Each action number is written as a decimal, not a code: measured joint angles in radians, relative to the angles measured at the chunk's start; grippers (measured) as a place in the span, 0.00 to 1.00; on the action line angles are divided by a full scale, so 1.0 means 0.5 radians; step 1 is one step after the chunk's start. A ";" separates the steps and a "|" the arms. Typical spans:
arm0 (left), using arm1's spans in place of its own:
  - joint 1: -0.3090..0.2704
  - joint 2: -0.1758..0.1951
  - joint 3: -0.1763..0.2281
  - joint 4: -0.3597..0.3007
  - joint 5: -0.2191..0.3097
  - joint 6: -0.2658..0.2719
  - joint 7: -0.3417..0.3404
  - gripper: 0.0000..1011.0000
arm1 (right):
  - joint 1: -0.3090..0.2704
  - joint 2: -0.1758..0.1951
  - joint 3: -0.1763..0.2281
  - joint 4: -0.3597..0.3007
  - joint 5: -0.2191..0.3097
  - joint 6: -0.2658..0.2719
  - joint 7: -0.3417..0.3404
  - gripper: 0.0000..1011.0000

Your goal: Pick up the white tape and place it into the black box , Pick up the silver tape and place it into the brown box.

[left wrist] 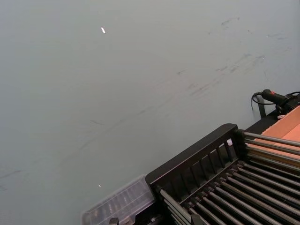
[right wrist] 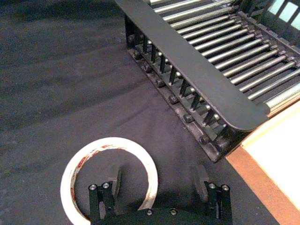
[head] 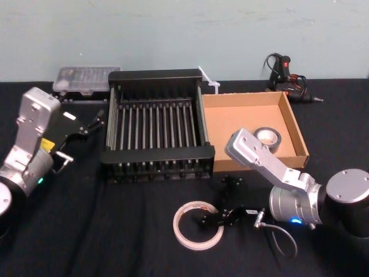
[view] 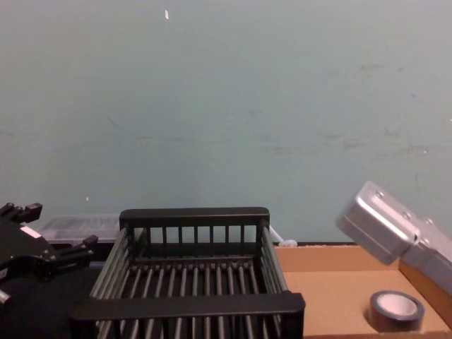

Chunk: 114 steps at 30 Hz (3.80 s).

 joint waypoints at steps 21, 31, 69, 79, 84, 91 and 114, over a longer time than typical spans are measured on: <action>0.000 0.000 0.000 0.000 0.000 0.000 0.000 0.99 | 0.010 -0.036 -0.019 0.045 -0.023 0.024 0.025 0.99; 0.000 0.000 0.000 0.000 0.000 0.000 0.000 0.99 | 0.009 -0.037 -0.015 0.046 -0.024 0.024 0.023 0.99; 0.000 0.000 0.000 0.000 0.000 0.000 0.000 0.99 | 0.009 -0.035 -0.015 0.043 -0.022 0.024 0.023 0.20; 0.000 0.000 0.000 0.000 0.000 0.000 0.000 0.99 | 0.009 -0.035 -0.015 0.043 -0.022 0.024 0.023 0.08; 0.000 0.000 0.000 0.000 0.000 0.000 0.000 0.99 | 0.009 -0.035 -0.015 0.043 -0.022 0.024 0.023 0.08; 0.000 0.000 0.000 0.000 0.000 0.000 0.000 0.99 | 0.009 -0.035 -0.015 0.043 -0.022 0.024 0.023 0.08; 0.000 0.000 0.000 0.000 0.000 0.000 0.000 0.99 | -0.068 0.129 0.163 -0.112 0.193 0.099 0.026 0.08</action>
